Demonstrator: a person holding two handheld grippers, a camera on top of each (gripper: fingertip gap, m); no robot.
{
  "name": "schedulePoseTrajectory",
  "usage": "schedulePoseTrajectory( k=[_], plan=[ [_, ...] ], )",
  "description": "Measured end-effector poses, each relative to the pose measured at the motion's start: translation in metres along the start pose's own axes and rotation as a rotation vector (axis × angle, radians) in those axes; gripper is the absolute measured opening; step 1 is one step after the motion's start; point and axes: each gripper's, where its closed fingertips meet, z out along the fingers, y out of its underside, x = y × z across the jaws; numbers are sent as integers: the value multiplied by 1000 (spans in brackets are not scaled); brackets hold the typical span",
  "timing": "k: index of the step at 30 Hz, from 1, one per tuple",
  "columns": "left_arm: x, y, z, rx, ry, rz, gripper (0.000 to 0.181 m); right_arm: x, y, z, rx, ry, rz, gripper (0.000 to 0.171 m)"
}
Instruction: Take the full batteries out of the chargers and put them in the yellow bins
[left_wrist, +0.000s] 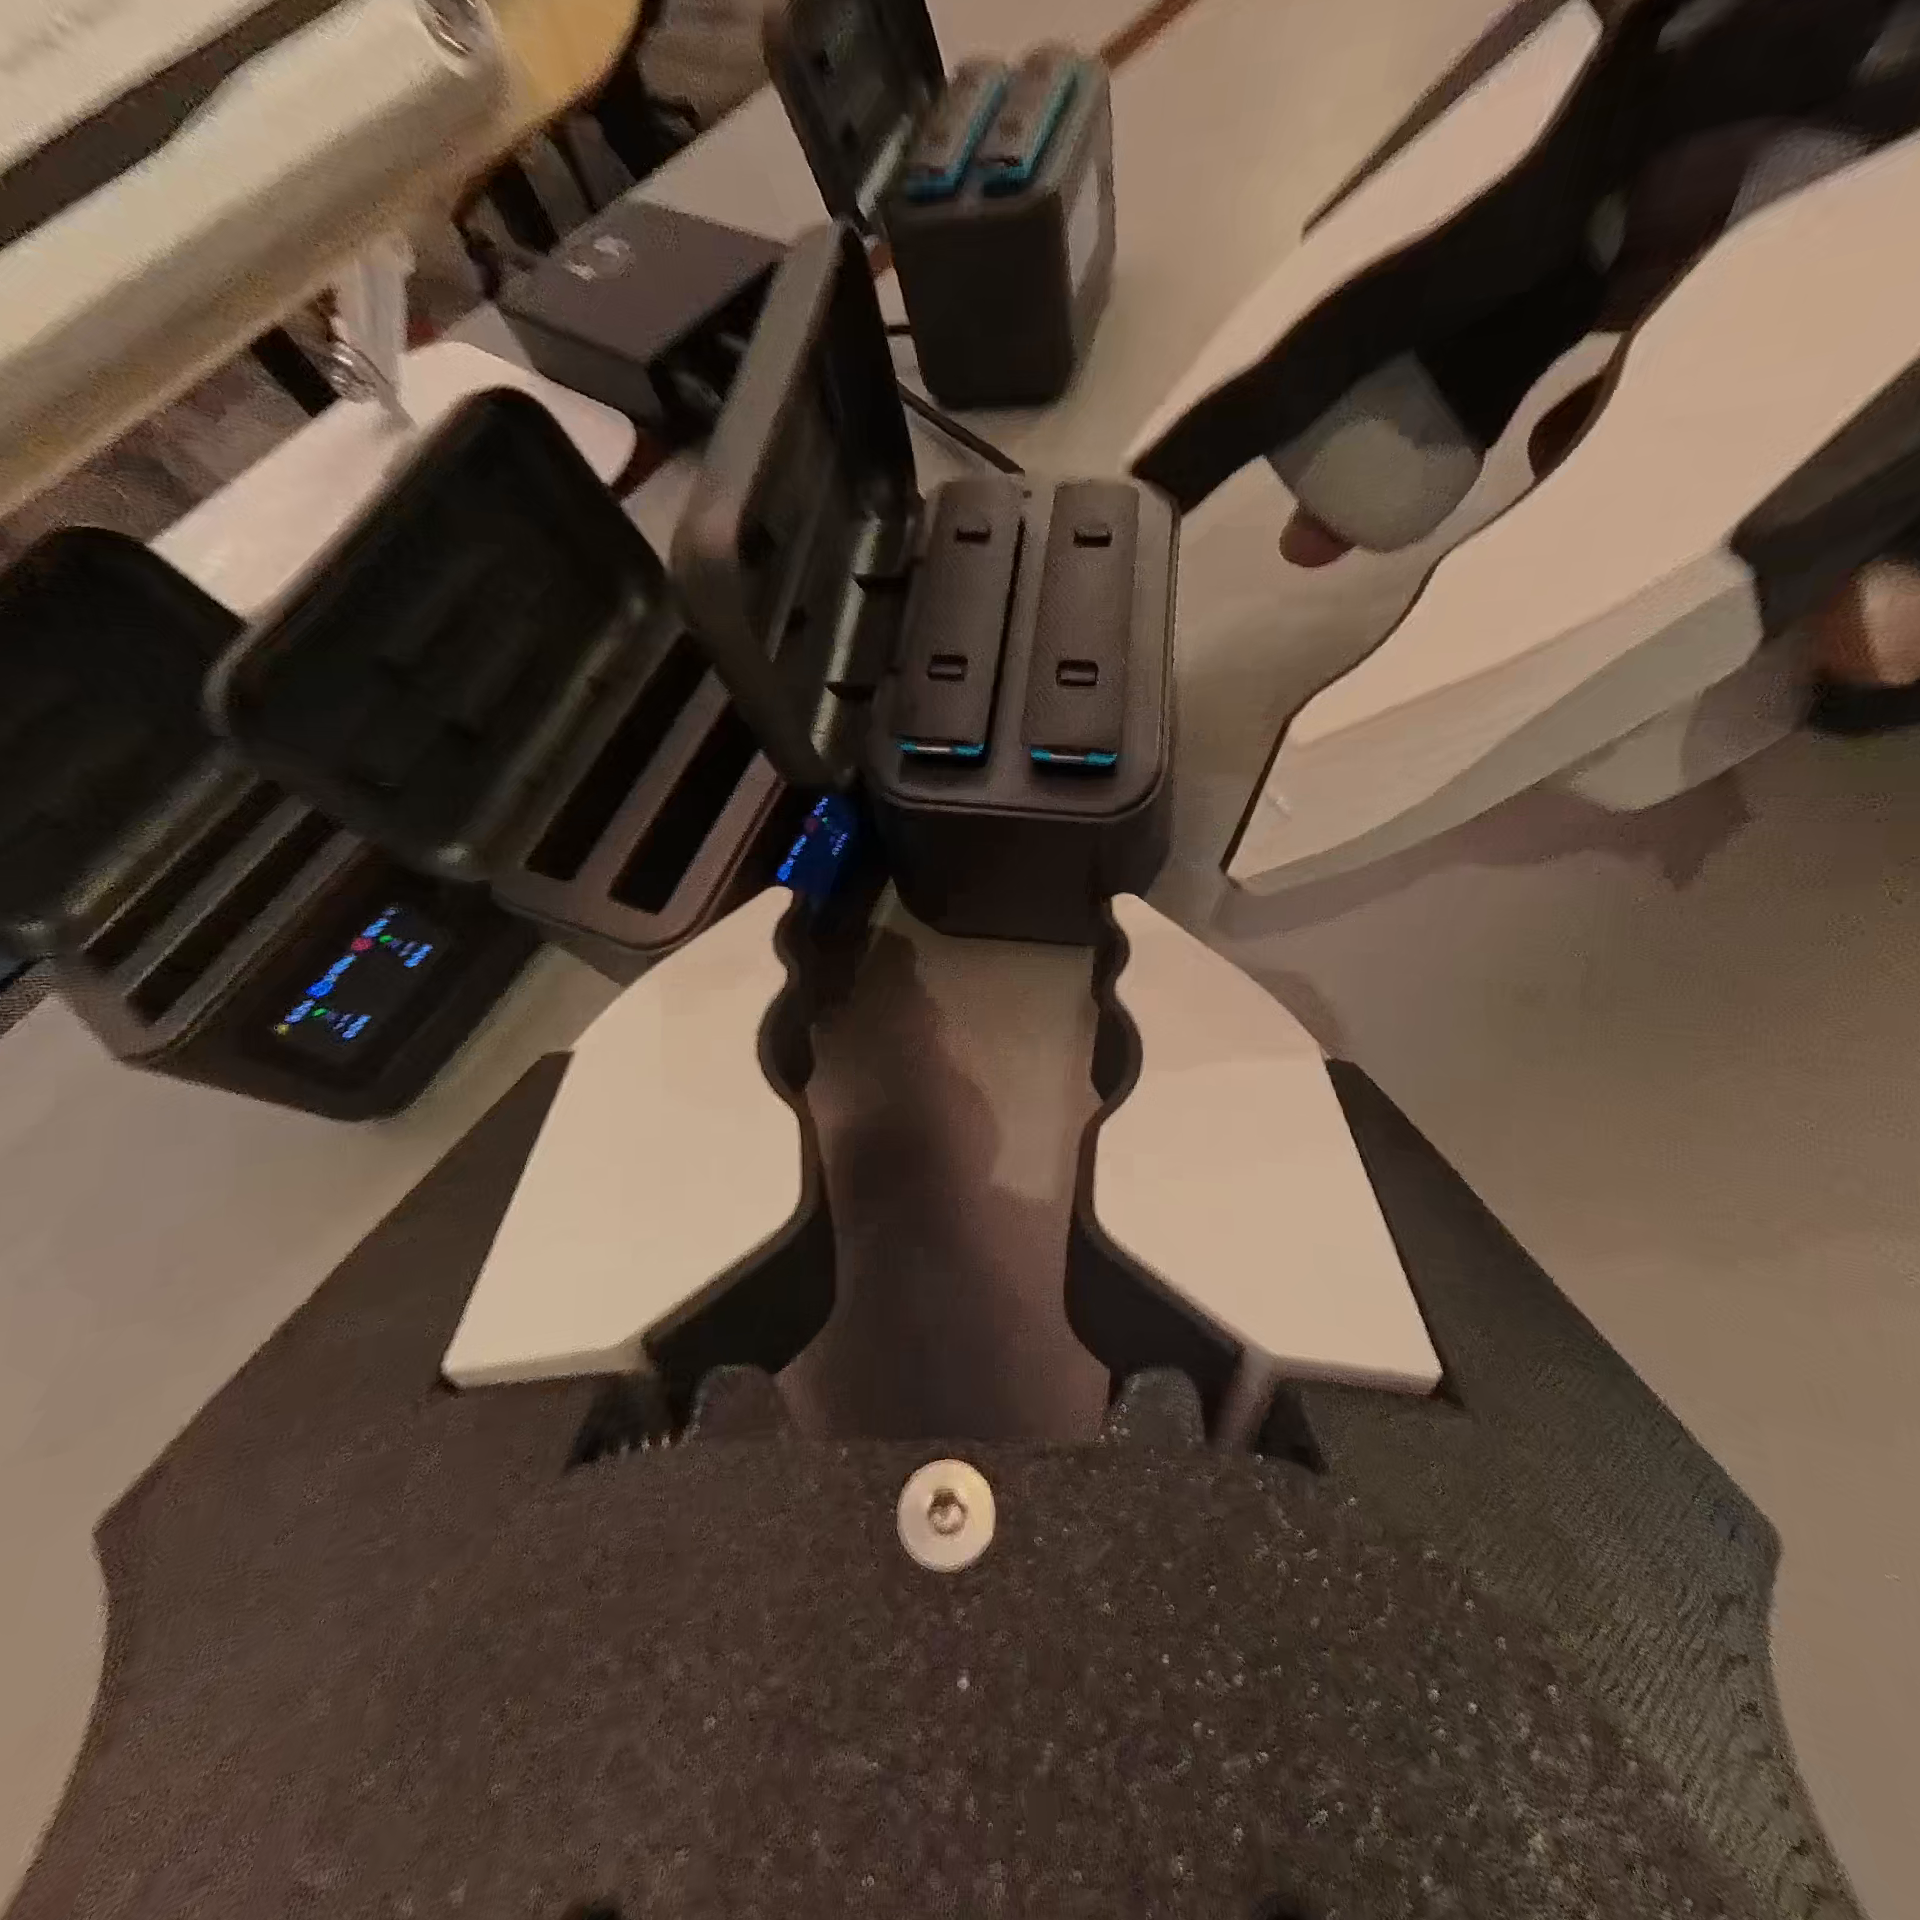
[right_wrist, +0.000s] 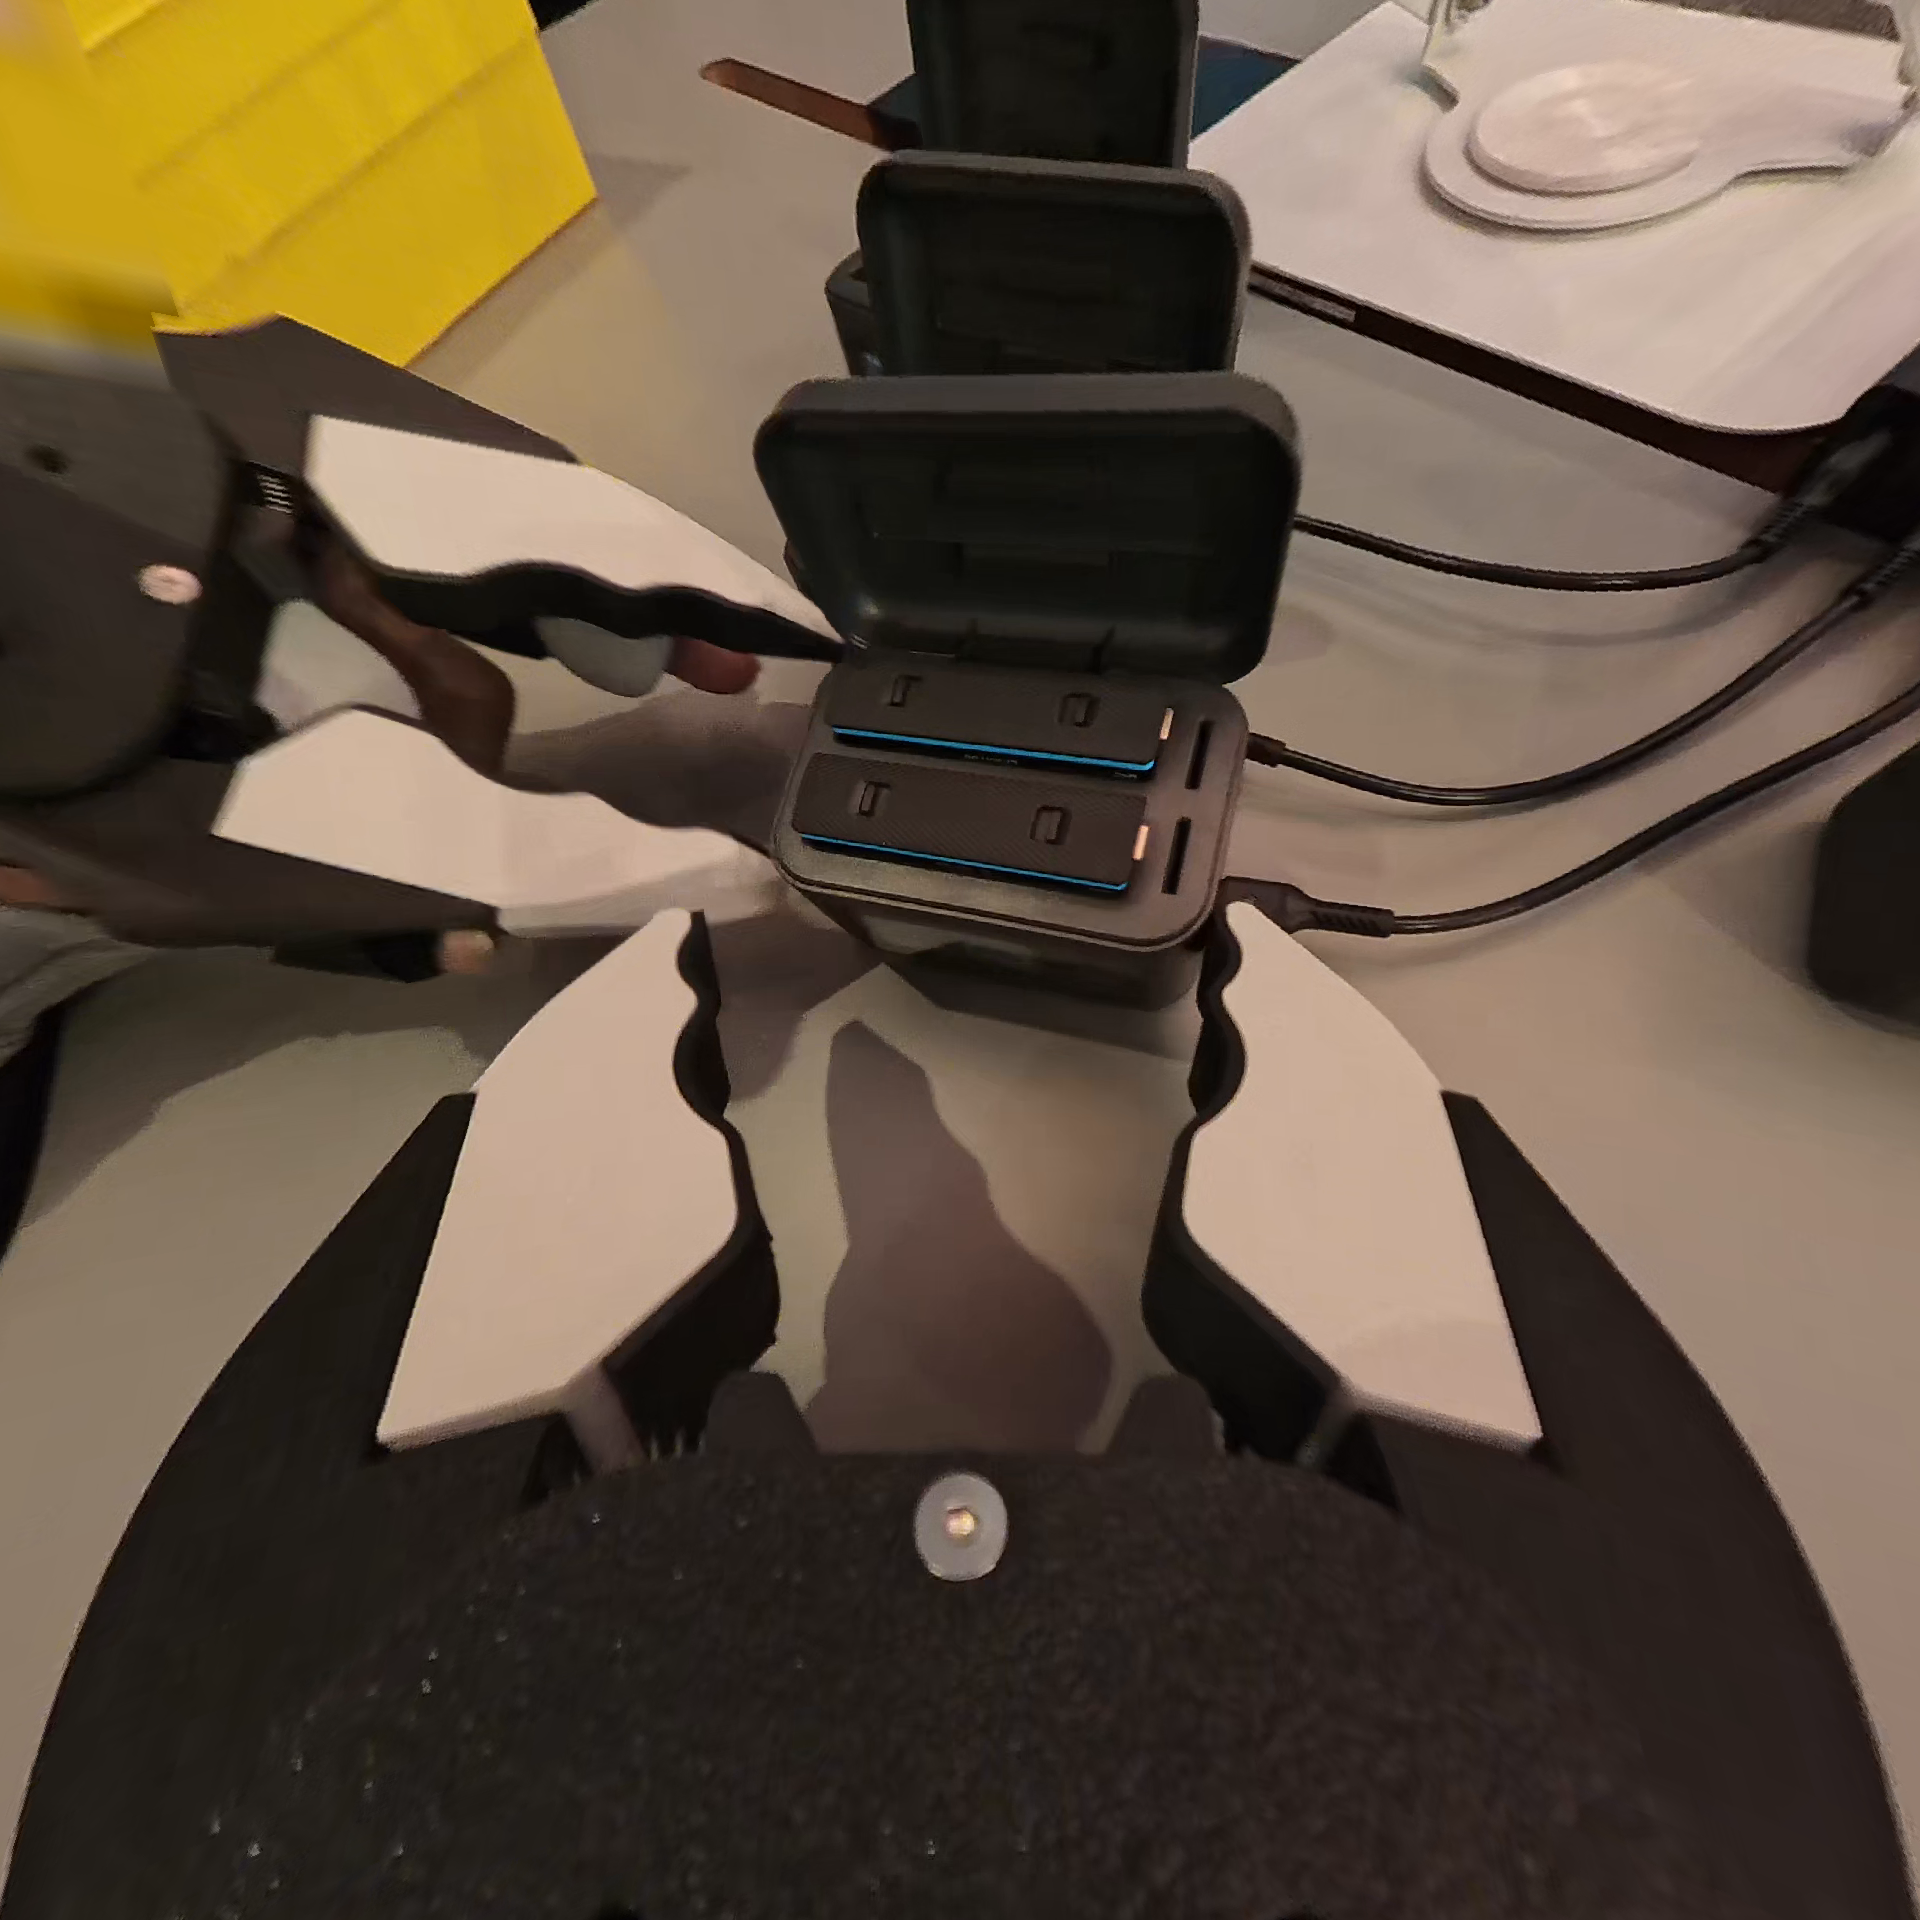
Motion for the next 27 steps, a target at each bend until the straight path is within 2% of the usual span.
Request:
schedulePoseTrajectory(
  k=[11,13,15,22,27],
  plan=[
    [24,-13,27,-36,150,-3,74,17,-10,-15,64,-22,58,81],
    [29,-14,35,-69,156,5,73,17,-10,-15,62,-14,52,81],
    [23,-13,42,-92,103,12,59,18,-9,-15,60,-3,42,82],
    [28,-15,38,-87,72,-19,58,27,-23,-28,115,138,-36,71],
    [31,-10,34,-120,33,-88,57,16,-17,-24,59,191,-51,69]
  ],
)
